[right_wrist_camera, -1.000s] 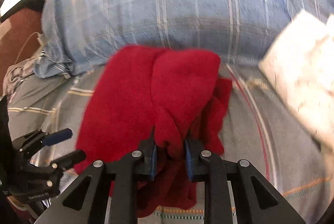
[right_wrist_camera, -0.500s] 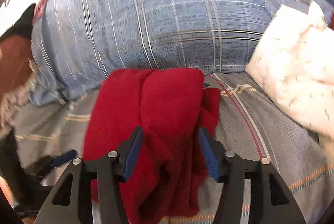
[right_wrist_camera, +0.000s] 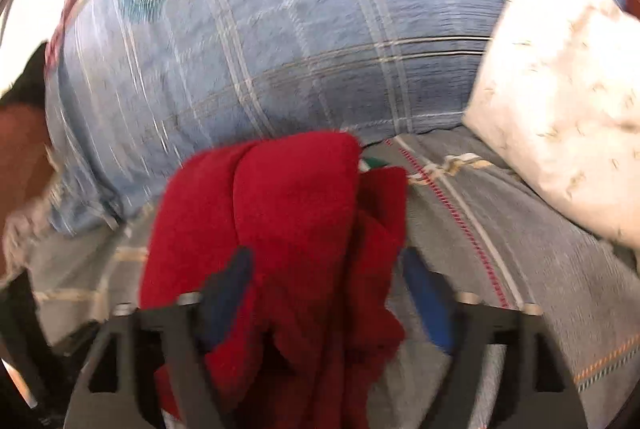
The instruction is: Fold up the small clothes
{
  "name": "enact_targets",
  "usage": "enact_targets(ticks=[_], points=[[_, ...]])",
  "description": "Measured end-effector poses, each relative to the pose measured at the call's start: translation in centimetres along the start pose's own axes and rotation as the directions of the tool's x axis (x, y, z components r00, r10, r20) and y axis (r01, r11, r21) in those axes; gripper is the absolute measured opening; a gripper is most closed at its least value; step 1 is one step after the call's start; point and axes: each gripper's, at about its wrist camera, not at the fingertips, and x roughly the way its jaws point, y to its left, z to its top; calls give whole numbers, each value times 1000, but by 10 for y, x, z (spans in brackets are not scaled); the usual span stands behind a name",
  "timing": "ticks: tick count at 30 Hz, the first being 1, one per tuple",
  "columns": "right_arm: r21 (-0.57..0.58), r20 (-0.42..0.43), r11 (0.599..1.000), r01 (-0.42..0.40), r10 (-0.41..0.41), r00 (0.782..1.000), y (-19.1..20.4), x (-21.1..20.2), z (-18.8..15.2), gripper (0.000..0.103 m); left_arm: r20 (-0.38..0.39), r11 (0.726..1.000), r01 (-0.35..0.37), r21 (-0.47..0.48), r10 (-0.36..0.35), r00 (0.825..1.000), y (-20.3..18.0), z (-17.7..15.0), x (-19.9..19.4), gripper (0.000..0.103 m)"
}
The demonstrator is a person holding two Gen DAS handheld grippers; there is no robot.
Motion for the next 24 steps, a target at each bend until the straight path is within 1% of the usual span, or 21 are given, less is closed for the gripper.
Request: enact_targets(ticks=[2,3,5,6,8,10,15,17,20,21,23,24], points=[[24,13,999,-31,31,999,-10,-4,0,91,7,999,23,-22,-23,1000,6,5,-1,74],[27,-3,999,-31,31,1000,-13,-1,0,92,9,999,38,-36,-38,999,9,8,0,75],[30,-32,999,-15,16,999,-19,6,1,92,8,994,76,-73,-76,997,17,14,4,79],[37,-37,999,-20,21,999,-22,9,1,92,4,992,94,-86,-94,996,19,16,7,82],[61,-35,996,-64,66,997,-27,15,1,93,-22,987,121,-104,-124,992,22,20,16,83],[73,-46,994,-86,89,995,-28,23,2,93,-39,983,148,-107,-153,987,22,23,24,83],[86,-85,986,-142,149,985,-23,42,2,92,-49,983,163,-89,-168,985,18,25,32,84],[62,-85,989,-136,141,986,-15,46,2,95,-50,984,164,-74,-168,985,15,26,33,84],[25,-90,993,-117,119,989,-5,51,3,95,-56,982,173,-69,-177,983,13,29,38,85],[28,-88,993,-117,119,989,-5,51,2,92,-58,982,178,-69,-182,982,12,29,40,85],[27,-79,993,-116,118,990,-4,51,2,84,-61,979,189,-69,-194,979,11,29,42,85],[19,-72,994,-112,113,991,-3,49,2,70,-62,979,193,-68,-197,978,11,28,43,85]])
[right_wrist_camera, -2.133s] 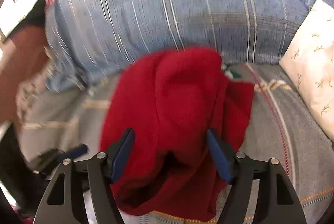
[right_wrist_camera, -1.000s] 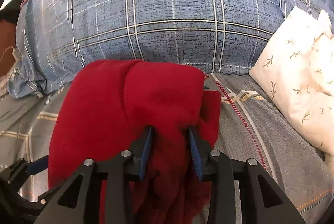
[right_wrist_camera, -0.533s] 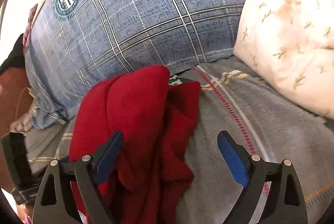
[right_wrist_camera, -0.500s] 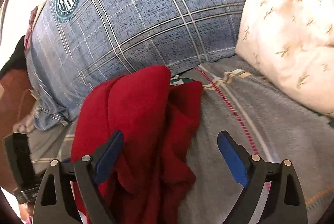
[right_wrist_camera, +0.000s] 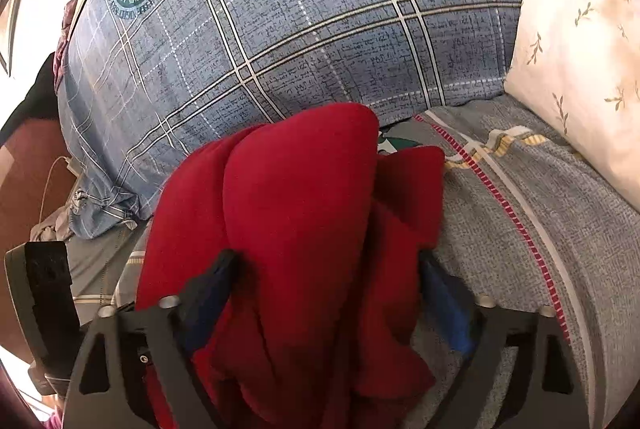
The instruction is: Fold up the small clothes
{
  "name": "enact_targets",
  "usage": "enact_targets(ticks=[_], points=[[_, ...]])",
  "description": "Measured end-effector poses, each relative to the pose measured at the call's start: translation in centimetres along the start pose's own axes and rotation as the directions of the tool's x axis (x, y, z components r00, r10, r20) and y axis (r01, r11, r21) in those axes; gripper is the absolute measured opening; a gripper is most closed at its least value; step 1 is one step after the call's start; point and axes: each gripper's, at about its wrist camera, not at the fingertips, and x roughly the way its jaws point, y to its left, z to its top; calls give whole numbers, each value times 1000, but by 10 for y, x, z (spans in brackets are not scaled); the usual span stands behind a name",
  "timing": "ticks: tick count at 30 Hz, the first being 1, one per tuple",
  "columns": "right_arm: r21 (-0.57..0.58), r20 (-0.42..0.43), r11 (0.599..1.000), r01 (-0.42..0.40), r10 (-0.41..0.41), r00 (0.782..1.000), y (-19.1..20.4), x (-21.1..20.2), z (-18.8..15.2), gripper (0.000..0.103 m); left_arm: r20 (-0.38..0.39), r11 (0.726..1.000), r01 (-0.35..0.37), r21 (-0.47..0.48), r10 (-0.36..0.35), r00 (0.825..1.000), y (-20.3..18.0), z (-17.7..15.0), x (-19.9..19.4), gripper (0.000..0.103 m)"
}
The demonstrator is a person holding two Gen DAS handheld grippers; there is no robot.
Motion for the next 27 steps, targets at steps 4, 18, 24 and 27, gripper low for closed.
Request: enact_targets(ticks=[4,18,24,27], points=[[-68,39,996,55,-52,998,17,-11,-1,49,20,1000,-13,15,13,1000,-5,-2,-4,71],[-189,142,982,21,6,990,107,-81,-13,20,125,994,-60,87,49,991,-21,-17,-102,37],[10,111,1000,8,-9,994,53,-79,-1,79,86,998,-69,12,68,994,1,-21,-96,54],[26,28,1000,4,-4,1000,29,-60,-3,84,92,997,-60,-51,64,994,13,-26,-90,66]])
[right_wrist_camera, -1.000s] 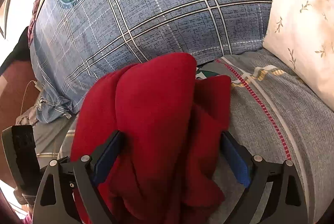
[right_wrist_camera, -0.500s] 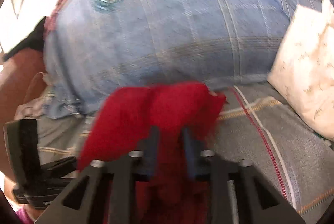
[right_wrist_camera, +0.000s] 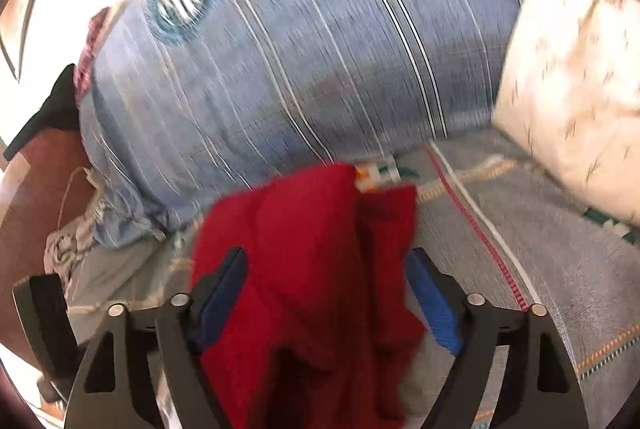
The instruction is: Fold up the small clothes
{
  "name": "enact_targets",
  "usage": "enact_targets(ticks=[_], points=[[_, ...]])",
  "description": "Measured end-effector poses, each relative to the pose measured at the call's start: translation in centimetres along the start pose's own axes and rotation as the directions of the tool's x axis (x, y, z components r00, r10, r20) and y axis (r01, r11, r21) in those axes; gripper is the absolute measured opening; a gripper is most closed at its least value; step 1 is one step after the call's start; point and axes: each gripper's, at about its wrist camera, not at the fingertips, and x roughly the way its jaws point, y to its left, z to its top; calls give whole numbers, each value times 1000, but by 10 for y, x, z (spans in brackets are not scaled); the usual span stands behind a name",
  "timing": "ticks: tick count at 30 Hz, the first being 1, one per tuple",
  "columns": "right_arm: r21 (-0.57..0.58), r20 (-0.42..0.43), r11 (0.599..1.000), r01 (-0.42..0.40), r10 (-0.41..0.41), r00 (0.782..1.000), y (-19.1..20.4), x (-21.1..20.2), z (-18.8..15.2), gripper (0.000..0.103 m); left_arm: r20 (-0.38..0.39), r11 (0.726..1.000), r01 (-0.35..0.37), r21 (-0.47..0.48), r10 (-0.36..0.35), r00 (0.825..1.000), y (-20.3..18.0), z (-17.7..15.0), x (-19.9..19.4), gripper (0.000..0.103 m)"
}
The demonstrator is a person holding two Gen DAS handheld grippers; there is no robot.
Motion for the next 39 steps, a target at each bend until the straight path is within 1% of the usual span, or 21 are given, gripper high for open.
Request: enact_targets(ticks=[3,5,7,9,11,12,14,15,16,17,19,21,24,29,31,33,34,35,36,37,39], points=[[18,-52,999,-26,27,998,-18,20,-4,87,-17,999,-10,-44,10,1000,11,-4,15,78],[41,-84,997,-68,71,994,-26,34,-5,88,-43,998,-14,-56,12,999,15,-8,28,79],[60,-101,990,-128,134,986,-28,43,-7,88,-51,997,17,-76,-21,998,18,-10,39,84],[62,-107,980,-189,195,975,-25,47,-7,95,-58,996,39,-79,-43,997,16,-9,47,84],[30,-106,981,-194,196,975,-17,53,-8,97,-66,996,56,-63,-60,996,10,-8,56,84],[8,-116,984,-176,176,978,-14,58,-8,96,-72,996,64,-56,-68,995,8,-8,60,84],[-26,-129,990,-139,134,982,-7,65,-8,89,-73,996,77,-37,-80,994,1,-7,65,84],[-56,-121,990,-130,122,985,-1,64,-9,72,-72,996,83,-27,-85,994,-2,-6,66,81],[-80,-118,990,-120,110,987,4,61,-9,64,-77,996,90,-21,-91,993,-5,-5,67,76],[-101,-108,989,-104,93,990,10,56,-10,59,-75,997,79,-21,-81,994,-7,-4,65,73],[-111,-92,989,-99,89,992,18,44,-8,45,-70,996,82,-17,-83,994,-10,-1,56,60],[-104,-82,988,-117,108,991,28,28,-7,43,-67,994,103,-22,-104,992,-12,2,42,56],[-126,-72,982,-138,130,989,53,5,-12,43,-42,994,105,-7,-105,994,-16,2,11,56],[-122,-119,975,-187,173,978,85,-13,-38,43,-51,998,47,29,-46,998,-8,-17,-39,57],[-99,-142,971,-218,203,969,89,-9,-50,48,-63,999,17,33,-15,998,3,-30,-49,57],[-97,-168,978,-184,166,972,90,5,-65,56,-68,999,-23,35,25,997,15,-43,-48,58],[-128,-168,985,-118,96,981,91,10,-69,56,-78,998,-50,33,53,996,21,-48,-44,59],[-181,-142,983,-6,-20,990,91,11,-74,55,-103,996,-92,21,93,990,29,-55,-36,61],[-203,-118,978,52,-77,990,93,8,-75,55,-122,995,-103,8,103,987,37,-62,-31,65],[-212,-97,975,71,-93,991,94,0,-75,55,-128,994,-105,-11,103,986,41,-66,-26,69],[-230,-78,973,-2,-16,997,104,-23,-76,54,-94,994,-102,-40,97,991,46,-70,-30,73]])
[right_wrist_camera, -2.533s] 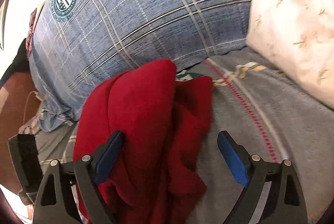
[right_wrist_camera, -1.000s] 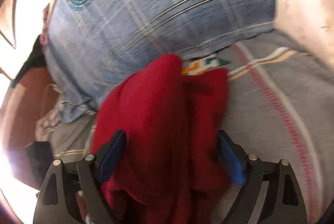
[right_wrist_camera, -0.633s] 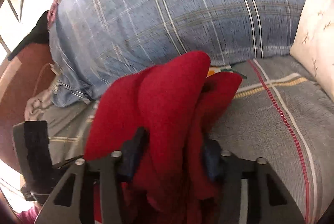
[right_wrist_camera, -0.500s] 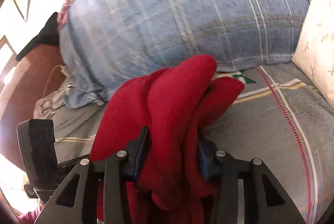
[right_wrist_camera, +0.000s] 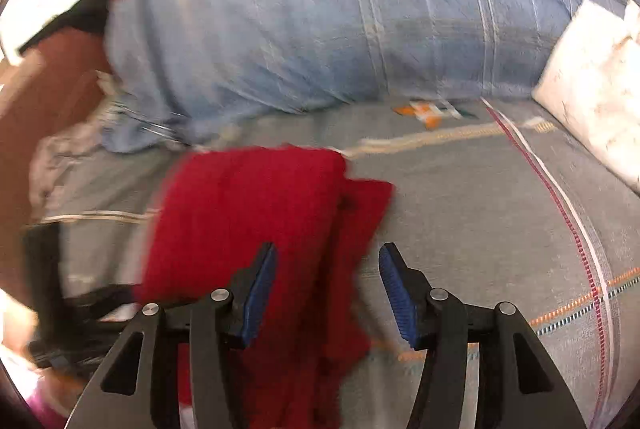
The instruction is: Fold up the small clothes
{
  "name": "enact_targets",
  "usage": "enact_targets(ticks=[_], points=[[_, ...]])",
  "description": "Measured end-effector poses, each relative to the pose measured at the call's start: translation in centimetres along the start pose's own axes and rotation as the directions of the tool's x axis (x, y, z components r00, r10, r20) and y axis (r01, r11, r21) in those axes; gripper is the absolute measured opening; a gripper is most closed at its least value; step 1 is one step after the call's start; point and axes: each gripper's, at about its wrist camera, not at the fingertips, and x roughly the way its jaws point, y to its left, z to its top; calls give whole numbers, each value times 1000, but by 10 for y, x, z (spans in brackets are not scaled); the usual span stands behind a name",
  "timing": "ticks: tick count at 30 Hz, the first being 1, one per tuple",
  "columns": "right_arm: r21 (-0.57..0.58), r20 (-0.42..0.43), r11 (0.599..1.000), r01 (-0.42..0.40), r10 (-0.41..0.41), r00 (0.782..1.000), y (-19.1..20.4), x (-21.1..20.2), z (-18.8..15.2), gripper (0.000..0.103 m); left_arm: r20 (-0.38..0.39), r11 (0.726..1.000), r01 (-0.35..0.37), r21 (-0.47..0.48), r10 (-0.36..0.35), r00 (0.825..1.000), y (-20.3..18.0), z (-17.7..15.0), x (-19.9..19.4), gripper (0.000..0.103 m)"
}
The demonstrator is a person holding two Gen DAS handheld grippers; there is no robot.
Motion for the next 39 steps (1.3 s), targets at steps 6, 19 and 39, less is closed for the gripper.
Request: enact_targets(ticks=[6,19,39], points=[[-315,-9,948,-42,41,999,78,-8,-22,39,76,997,-67,22,65,995,-7,0,-11,73],[-377,-17,918,123,-140,990,71,40,-52,17,227,979,-202,-3,198,954,-3,-7,-41,75],[-148,142,973,179,-159,977,73,-27,-46,85,305,968,-248,-34,246,920,-18,-23,-78,75]])
